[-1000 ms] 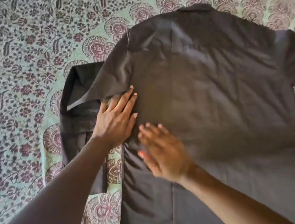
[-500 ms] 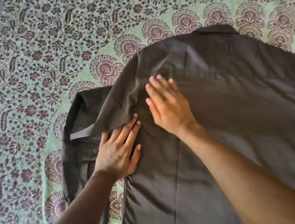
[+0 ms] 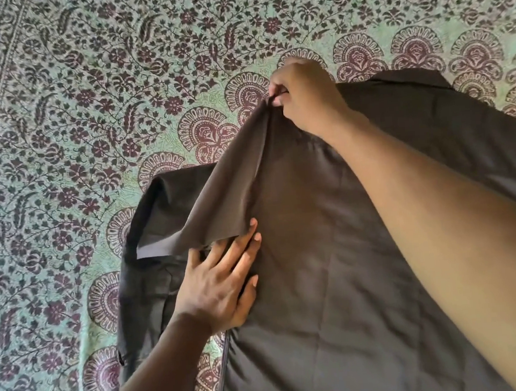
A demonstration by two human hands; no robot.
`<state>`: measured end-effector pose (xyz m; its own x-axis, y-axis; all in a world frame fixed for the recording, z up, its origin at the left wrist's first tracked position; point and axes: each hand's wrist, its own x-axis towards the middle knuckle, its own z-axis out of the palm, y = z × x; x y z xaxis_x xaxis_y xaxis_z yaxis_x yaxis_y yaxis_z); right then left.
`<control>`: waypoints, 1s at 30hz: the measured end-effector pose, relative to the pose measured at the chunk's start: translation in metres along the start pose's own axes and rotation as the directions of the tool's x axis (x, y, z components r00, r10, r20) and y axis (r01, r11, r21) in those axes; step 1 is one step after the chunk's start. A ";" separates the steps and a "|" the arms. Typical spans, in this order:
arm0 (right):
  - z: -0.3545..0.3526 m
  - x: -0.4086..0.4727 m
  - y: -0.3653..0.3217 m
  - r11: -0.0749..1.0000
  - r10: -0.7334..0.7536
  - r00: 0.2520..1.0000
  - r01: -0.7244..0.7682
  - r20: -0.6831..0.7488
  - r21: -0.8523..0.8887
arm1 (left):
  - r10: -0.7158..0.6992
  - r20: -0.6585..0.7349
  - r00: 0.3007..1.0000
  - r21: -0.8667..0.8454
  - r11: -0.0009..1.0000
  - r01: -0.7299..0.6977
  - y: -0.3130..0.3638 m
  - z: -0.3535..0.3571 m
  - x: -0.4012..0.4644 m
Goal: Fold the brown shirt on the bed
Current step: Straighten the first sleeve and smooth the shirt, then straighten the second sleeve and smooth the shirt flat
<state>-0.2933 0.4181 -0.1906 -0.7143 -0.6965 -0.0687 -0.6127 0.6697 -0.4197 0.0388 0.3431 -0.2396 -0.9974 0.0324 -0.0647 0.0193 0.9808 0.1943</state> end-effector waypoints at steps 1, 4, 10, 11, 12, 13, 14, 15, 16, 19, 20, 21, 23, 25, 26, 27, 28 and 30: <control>0.005 -0.002 0.000 1.000 0.008 1.000 -0.008 -0.022 0.004 | 0.001 -0.001 1.000 0.001 1.000 -0.001 0.000 0.000 0.000; 0.015 -0.018 -0.002 0.991 0.066 0.990 -0.050 -0.127 0.123 | 0.003 0.001 1.000 -0.003 1.000 -0.003 0.000 0.000 0.001; 0.046 -0.120 -0.032 0.992 0.059 0.936 -0.093 -0.348 -0.082 | -0.009 0.014 1.000 -0.012 1.000 0.009 0.000 -0.001 0.002; 0.059 -0.137 -0.034 0.985 0.073 0.967 -0.109 -0.245 -0.136 | -0.011 0.013 1.000 -0.016 1.000 0.011 -0.001 -0.001 0.001; 0.070 -0.149 -0.033 0.978 0.091 0.985 -0.116 -0.145 -0.175 | -0.011 0.011 1.000 -0.021 1.000 0.012 -0.001 -0.001 0.001; 0.078 -0.154 -0.030 0.974 0.100 0.992 -0.114 -0.083 -0.198 | -0.011 0.009 1.000 -0.025 1.000 0.011 -0.001 -0.001 0.000; 0.083 -0.154 -0.027 0.974 0.095 0.994 -0.103 -0.049 -0.204 | -0.007 0.006 1.000 -0.025 1.000 0.007 -0.001 -0.001 0.000; 0.084 -0.151 -0.024 0.975 0.078 0.997 -0.082 -0.025 -0.207 | -0.001 0.001 1.000 -0.024 1.000 0.001 -0.001 0.000 0.000; 0.083 -0.146 -0.022 0.976 0.044 0.999 -0.043 -0.001 -0.213 | 0.003 -0.004 1.000 -0.021 1.000 -0.003 -0.001 0.000 0.000; 0.074 -0.135 -0.018 0.976 -0.063 0.997 0.068 0.034 -0.206 | 0.002 -0.003 1.000 -0.014 1.000 -0.002 -0.001 0.000 -0.001; 0.071 -0.138 -0.019 0.980 -0.043 0.999 0.041 -0.005 -0.195 | -0.002 0.002 1.000 -0.012 1.000 0.002 0.000 -0.001 -0.001; 0.069 -0.143 -0.022 0.983 0.014 0.998 -0.026 -0.065 -0.184 | -0.005 0.009 1.000 -0.010 1.000 0.005 0.000 -0.001 -0.001; 0.072 -0.157 -0.030 0.969 0.150 0.980 -0.172 -0.132 -0.177 | -0.007 0.016 1.000 -0.016 1.000 0.008 0.000 -0.002 0.000; 0.081 -0.169 -0.037 0.954 0.184 0.981 -0.193 -0.059 -0.230 | -0.002 0.013 1.000 -0.015 1.000 0.002 0.000 -0.002 0.000; 0.083 -0.173 -0.037 0.953 0.175 0.984 -0.172 -0.008 -0.249 | 0.002 0.010 1.000 -0.012 1.000 -0.002 0.000 -0.002 -0.001; 0.083 -0.174 -0.036 0.957 0.168 0.985 -0.157 0.025 -0.243 | 0.003 0.010 1.000 -0.013 1.000 -0.002 0.000 -0.003 -0.001; 0.080 -0.173 -0.034 0.962 0.171 0.985 -0.160 0.032 -0.219 | -0.001 0.001 1.000 -0.019 1.000 0.001 0.001 -0.003 -0.001; 0.073 -0.172 -0.039 0.965 0.208 0.977 -0.212 -0.043 -0.155 | -0.006 -0.028 1.000 -0.066 0.998 0.004 0.002 -0.005 0.000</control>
<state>-0.1214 0.4931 -0.2286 -0.8400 -0.5301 -0.1158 -0.4918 0.8340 -0.2500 0.0389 0.3435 -0.2341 -0.9990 0.0210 -0.0389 0.0103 0.9659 0.2586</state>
